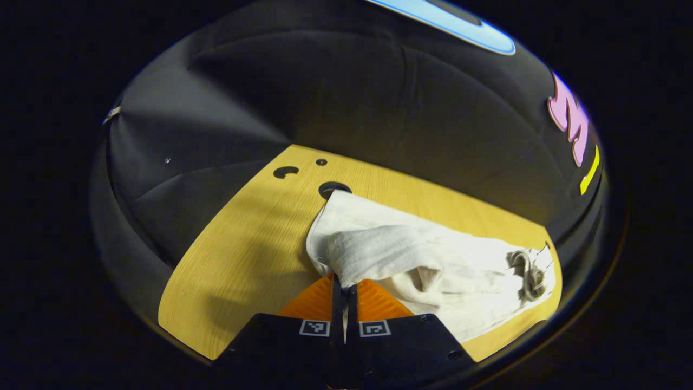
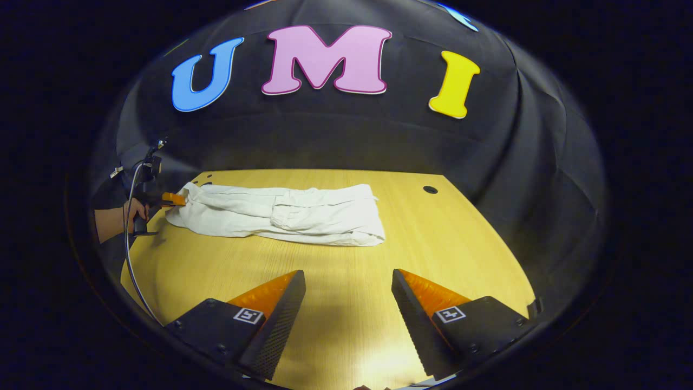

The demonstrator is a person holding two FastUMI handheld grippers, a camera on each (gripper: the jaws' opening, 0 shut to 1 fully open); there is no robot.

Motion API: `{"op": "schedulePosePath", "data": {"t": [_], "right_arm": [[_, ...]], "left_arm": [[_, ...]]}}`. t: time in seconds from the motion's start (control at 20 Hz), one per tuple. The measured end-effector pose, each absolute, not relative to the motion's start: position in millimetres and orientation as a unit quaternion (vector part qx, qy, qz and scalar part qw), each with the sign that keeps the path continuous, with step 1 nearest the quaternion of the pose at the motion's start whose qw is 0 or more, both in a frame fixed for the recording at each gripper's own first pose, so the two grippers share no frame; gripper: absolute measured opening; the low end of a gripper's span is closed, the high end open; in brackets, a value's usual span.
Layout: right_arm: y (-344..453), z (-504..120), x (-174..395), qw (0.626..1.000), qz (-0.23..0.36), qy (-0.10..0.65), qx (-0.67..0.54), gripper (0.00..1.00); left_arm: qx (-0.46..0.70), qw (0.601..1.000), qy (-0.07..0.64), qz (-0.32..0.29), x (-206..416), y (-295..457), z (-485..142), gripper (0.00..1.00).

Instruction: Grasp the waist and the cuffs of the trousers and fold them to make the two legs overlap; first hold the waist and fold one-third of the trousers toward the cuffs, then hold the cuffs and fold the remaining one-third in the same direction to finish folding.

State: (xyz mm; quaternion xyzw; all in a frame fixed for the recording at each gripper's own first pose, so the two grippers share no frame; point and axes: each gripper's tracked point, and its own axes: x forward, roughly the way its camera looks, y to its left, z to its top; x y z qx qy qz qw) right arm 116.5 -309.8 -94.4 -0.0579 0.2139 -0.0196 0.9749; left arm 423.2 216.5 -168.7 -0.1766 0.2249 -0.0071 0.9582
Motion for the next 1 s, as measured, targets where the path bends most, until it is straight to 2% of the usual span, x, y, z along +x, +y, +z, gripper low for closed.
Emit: {"op": "schedulePosePath", "data": {"t": [0.1,0.15,0.4,0.7,1.0], "right_arm": [[-310.1,-72.2,107.8,0.977,-0.023,0.208,-0.050,0.99],[-309.1,-60.8,103.7,0.978,-0.024,0.204,-0.045,0.99],[-325.2,-14.1,86.0,0.983,-0.041,0.174,-0.043,0.98],[-361.0,-3.4,68.0,0.986,-0.058,0.153,-0.020,0.98],[-404.0,-2.8,74.2,0.989,-0.039,0.137,-0.029,0.98]], "left_arm": [[-0.203,0.957,0.209,-0.014,414.1,210.9,-150.4,0.08],[-0.215,0.956,0.199,-0.019,410.4,206.6,-139.6,0.05],[-0.256,0.953,0.154,-0.046,399.3,174.3,-83.5,0.05],[-0.254,0.956,0.120,-0.079,383.5,109.0,-14.7,0.05],[-0.223,0.966,0.088,-0.099,372.2,19.0,51.3,0.05]]}}
